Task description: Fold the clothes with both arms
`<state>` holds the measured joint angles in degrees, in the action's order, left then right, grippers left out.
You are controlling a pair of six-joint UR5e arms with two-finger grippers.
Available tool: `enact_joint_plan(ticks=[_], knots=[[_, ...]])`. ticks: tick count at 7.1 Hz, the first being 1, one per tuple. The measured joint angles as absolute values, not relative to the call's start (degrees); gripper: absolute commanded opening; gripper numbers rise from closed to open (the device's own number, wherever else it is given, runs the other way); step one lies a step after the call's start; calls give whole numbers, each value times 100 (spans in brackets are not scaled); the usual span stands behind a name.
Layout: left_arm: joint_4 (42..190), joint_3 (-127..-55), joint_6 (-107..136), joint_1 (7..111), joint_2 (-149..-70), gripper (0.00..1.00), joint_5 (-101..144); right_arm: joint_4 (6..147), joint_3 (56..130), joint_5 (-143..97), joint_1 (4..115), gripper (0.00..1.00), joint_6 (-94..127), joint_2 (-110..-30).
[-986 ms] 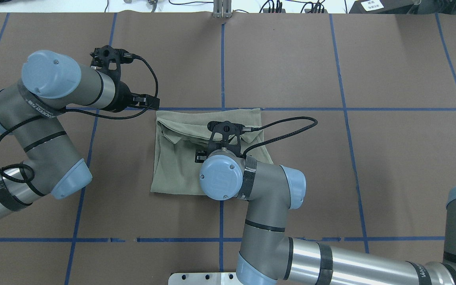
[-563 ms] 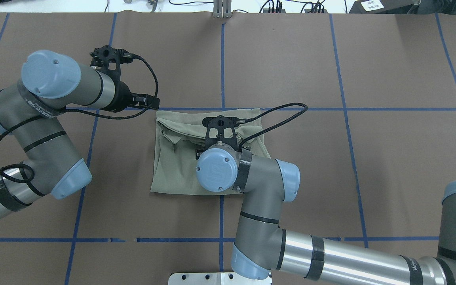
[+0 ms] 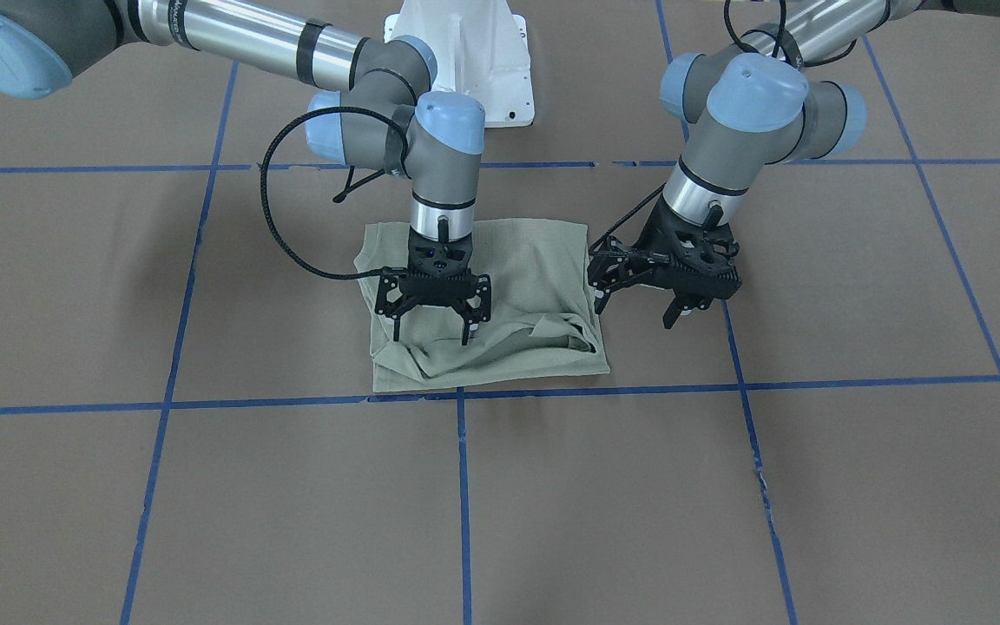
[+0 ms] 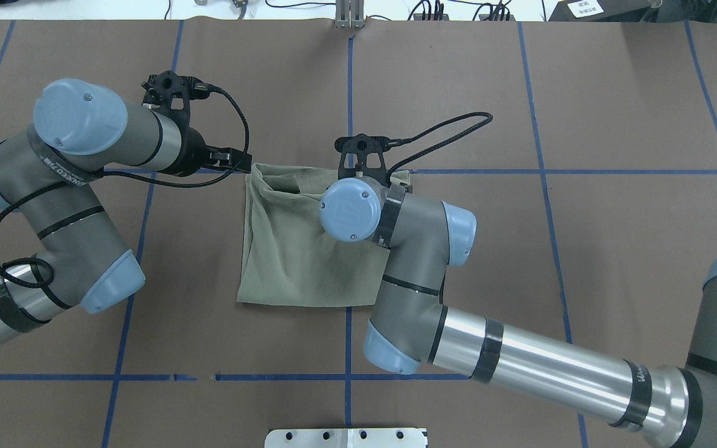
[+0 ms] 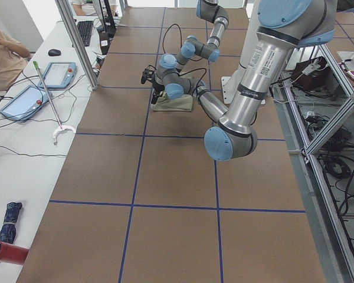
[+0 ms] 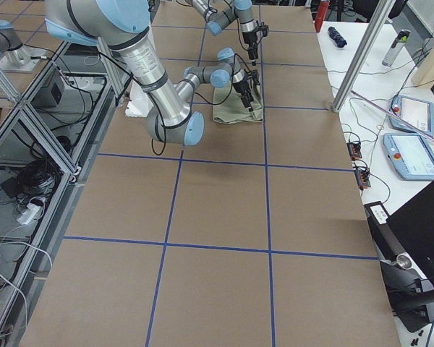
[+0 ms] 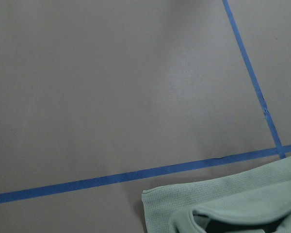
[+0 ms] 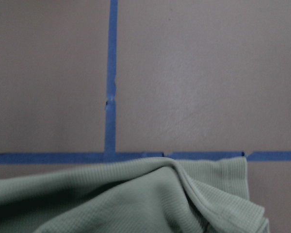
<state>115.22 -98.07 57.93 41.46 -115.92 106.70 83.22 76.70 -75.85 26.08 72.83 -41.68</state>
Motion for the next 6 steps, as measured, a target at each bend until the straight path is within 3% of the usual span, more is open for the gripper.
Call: enact_joint_plan(ticks=[2, 6], knots=[[11523, -9808, 5815, 4146, -11588, 100, 10670, 8312, 7333, -7595, 3031, 100, 6905, -4016], [11474, -9725, 5837, 3892, -11628, 100, 10531, 7849, 7369, -8827, 3600, 100, 6236, -4016]])
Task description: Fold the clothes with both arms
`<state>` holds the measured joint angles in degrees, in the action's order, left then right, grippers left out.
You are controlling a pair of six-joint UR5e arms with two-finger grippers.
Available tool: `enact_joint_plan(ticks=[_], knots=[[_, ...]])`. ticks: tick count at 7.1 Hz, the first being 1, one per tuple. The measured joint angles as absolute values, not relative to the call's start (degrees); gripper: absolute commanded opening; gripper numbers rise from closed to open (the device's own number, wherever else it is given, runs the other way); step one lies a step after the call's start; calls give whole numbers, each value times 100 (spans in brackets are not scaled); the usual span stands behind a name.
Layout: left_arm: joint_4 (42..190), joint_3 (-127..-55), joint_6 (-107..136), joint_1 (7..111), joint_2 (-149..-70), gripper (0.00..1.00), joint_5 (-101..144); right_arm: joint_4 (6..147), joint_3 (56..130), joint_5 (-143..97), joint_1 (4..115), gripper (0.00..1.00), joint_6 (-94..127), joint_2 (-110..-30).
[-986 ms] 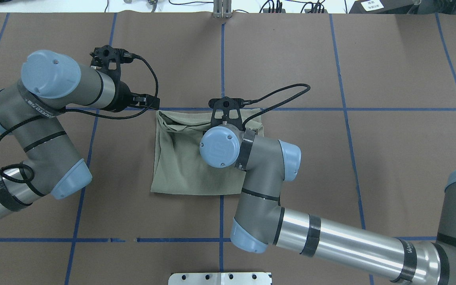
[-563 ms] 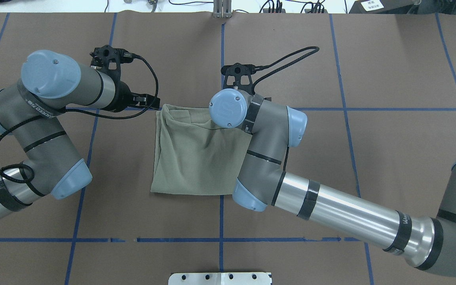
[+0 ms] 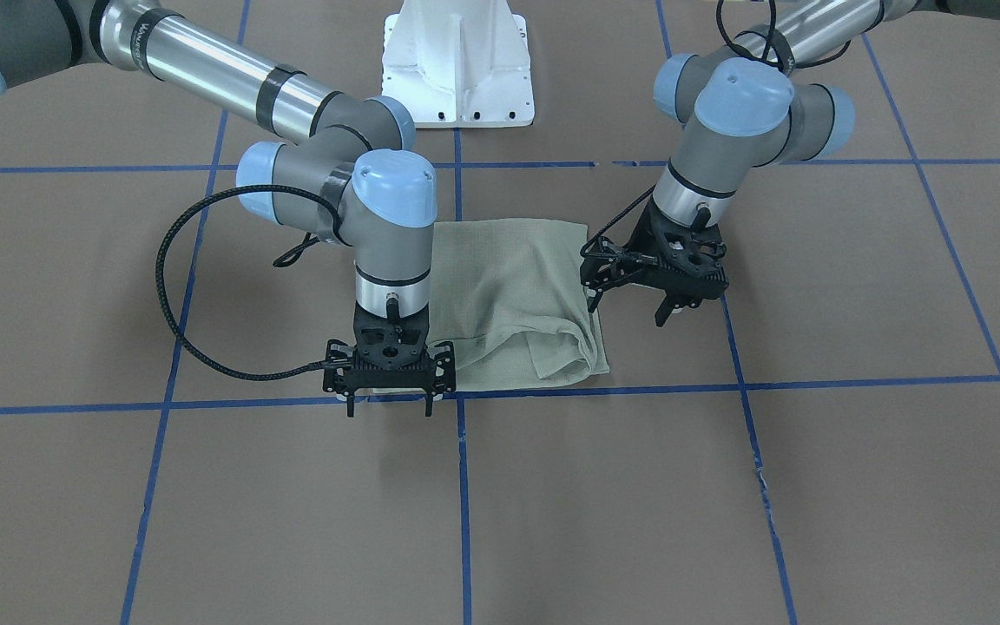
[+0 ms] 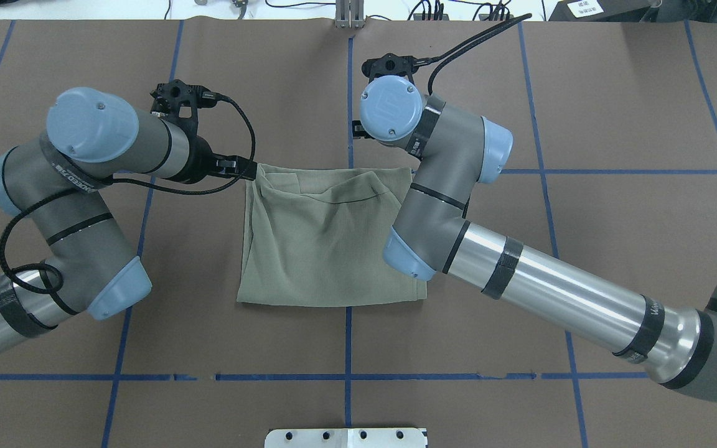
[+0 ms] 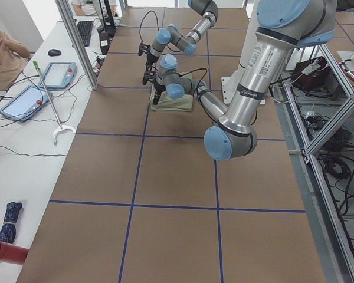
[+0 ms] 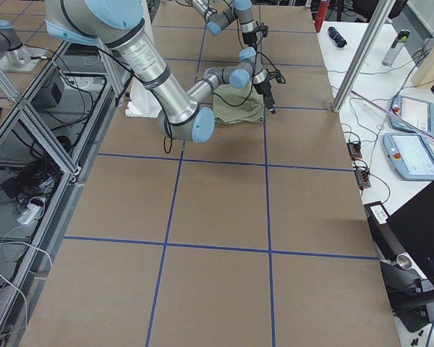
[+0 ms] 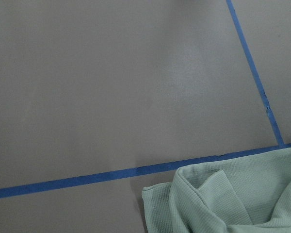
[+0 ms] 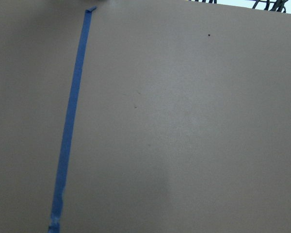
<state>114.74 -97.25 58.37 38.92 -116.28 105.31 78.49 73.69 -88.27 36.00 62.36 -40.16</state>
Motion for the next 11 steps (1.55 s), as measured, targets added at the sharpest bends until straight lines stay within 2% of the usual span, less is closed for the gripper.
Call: enact_joint_plan(ticks=[3, 6, 11], knots=[[11450, -9569, 5843, 3178, -11674, 100, 9722, 7775, 7488, -9151, 3685, 100, 6164, -4064], [11472, -9040, 5830, 2998, -11879, 100, 9427, 7770, 7519, -9152, 3683, 100, 6179, -4094], [11506, -7681, 5817, 4061, -12820, 100, 9561, 7770, 7522, -9133, 3644, 100, 6234, -4170]])
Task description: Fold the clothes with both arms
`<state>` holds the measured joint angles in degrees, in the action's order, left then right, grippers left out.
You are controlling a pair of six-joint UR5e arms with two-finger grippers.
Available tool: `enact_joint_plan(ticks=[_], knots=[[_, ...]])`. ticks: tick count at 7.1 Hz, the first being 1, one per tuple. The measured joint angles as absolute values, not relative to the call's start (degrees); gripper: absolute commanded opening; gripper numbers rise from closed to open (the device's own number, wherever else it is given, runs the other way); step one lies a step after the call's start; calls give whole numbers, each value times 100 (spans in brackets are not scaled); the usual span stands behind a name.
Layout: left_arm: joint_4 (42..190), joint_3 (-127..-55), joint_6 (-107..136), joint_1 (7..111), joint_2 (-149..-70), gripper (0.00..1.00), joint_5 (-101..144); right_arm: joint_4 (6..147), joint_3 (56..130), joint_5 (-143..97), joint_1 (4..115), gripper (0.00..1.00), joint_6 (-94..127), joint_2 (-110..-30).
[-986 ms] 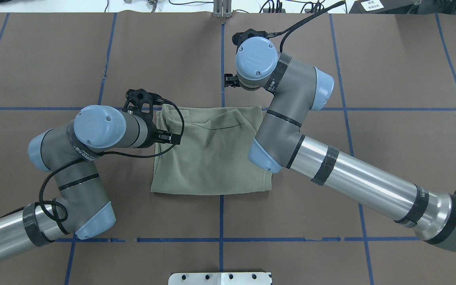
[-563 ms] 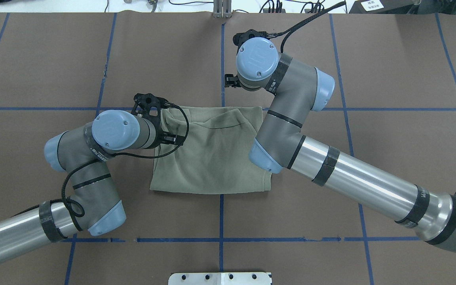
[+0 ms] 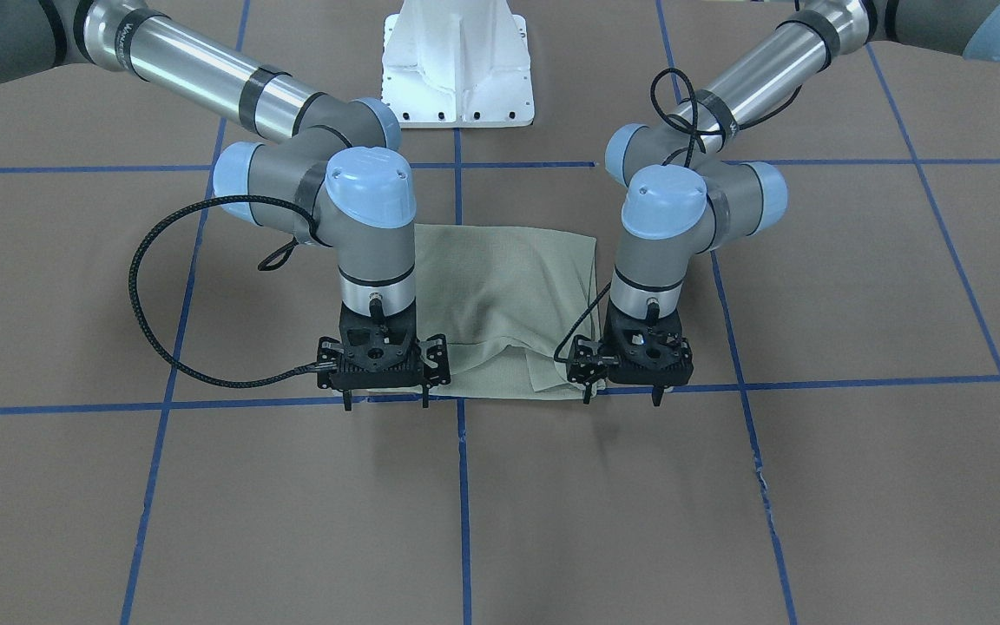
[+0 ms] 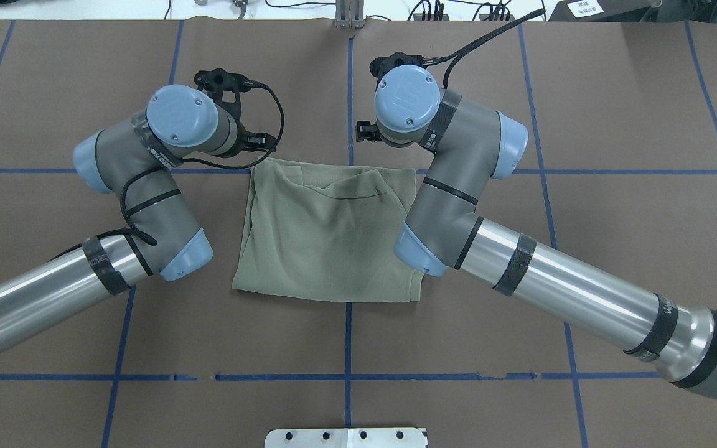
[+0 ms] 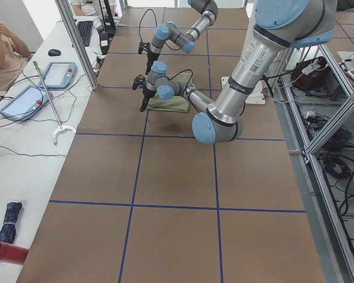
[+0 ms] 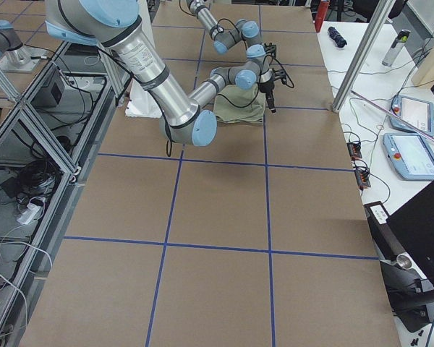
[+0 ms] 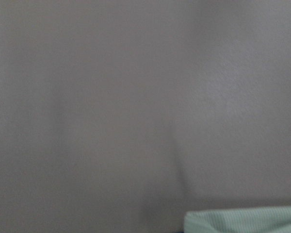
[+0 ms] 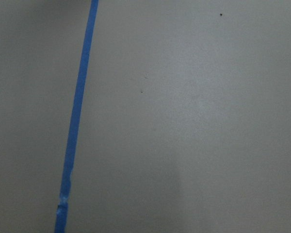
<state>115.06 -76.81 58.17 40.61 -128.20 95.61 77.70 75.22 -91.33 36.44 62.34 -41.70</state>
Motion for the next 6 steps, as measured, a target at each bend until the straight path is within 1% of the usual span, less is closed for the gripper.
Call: enact_joint_plan(ticks=[1, 2, 3, 4, 6], knots=[[11510, -7629, 5785, 4182, -12848, 100, 9644, 7733, 7539, -9124, 3606, 100, 6313, -4167], [11520, -7657, 5631, 4311, -12840, 100, 9882, 7538, 7558, -9114, 3498, 94, 6537, -4178], [11522, -7785, 5378, 4420, -12773, 100, 10216, 7240, 7562, -9095, 3320, 77, 6924, -4220], [11522, -7960, 5213, 4485, -12652, 100, 10405, 7065, 7551, -9009, 3128, 66, 7338, -4269], [11554, -8101, 5132, 4518, -12536, 100, 10501, 6997, 7525, -8758, 2925, 65, 7621, -4365]])
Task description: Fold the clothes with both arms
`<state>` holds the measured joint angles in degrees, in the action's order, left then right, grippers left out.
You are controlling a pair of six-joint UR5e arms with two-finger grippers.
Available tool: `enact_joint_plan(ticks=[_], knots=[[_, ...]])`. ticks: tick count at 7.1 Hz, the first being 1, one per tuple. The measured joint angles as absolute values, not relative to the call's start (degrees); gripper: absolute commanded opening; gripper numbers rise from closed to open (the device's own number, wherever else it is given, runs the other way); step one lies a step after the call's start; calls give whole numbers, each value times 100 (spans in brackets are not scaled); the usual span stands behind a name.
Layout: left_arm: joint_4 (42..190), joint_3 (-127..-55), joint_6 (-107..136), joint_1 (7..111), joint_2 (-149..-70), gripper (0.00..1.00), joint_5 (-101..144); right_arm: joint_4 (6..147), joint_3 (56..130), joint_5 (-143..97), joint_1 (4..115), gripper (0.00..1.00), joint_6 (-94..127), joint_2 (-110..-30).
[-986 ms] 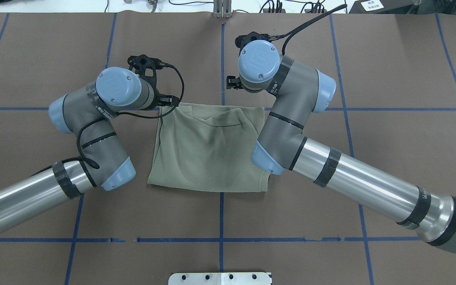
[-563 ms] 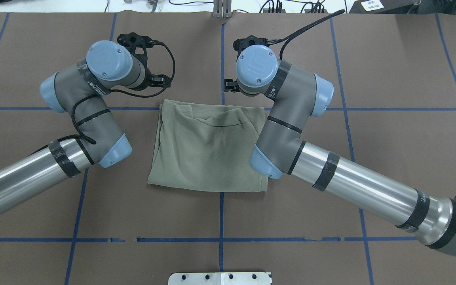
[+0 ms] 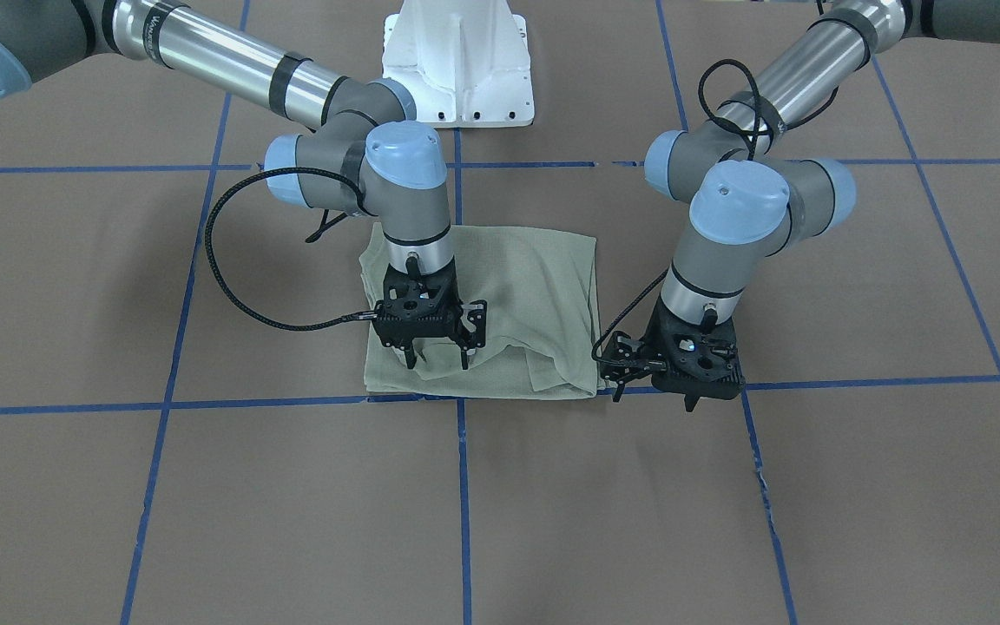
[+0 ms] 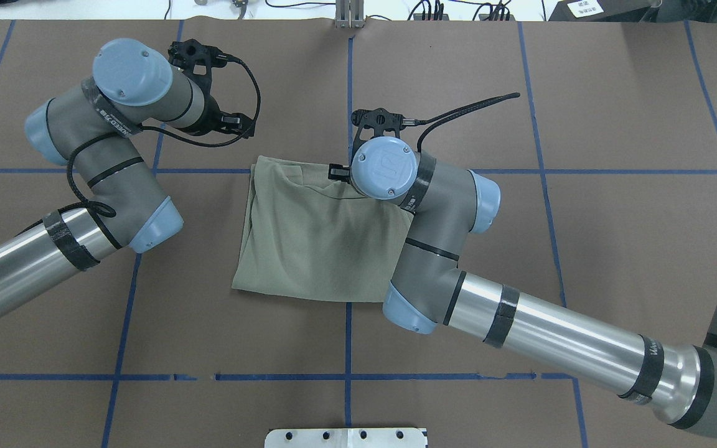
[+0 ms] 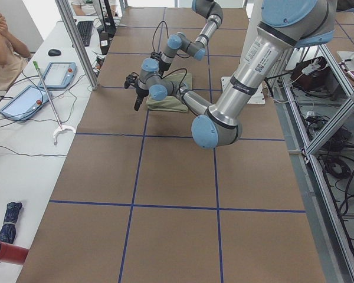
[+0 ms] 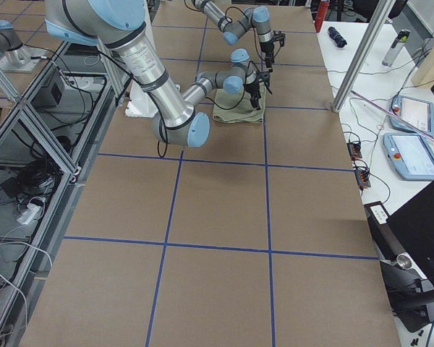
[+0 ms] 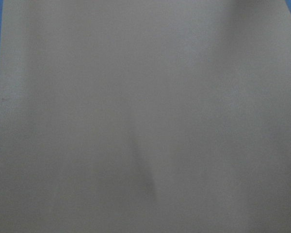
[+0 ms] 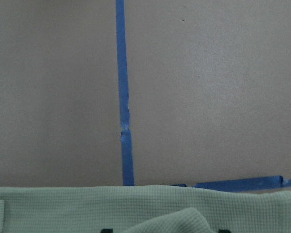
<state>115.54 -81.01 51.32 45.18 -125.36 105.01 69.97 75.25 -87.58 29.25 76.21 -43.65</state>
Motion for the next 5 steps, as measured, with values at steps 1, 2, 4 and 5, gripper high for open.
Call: enact_joint_plan(ticks=[1, 2, 4, 5], knots=[[11599, -8115, 5140, 4518, -12502, 100, 10508, 7013, 7520, -8678, 2935, 62, 7535, -4422], [11625, -8116, 5149, 4518, -12464, 100, 10509, 7024, 7517, -8627, 2979, 41, 7366, -4464], [11643, -8114, 5156, 4518, -12408, 100, 10504, 7023, 7520, -8599, 3046, 0, 7204, -4487], [11645, -8113, 5158, 4518, -12395, 100, 10503, 7015, 7522, -8594, 3051, 0, 7224, -4482]])
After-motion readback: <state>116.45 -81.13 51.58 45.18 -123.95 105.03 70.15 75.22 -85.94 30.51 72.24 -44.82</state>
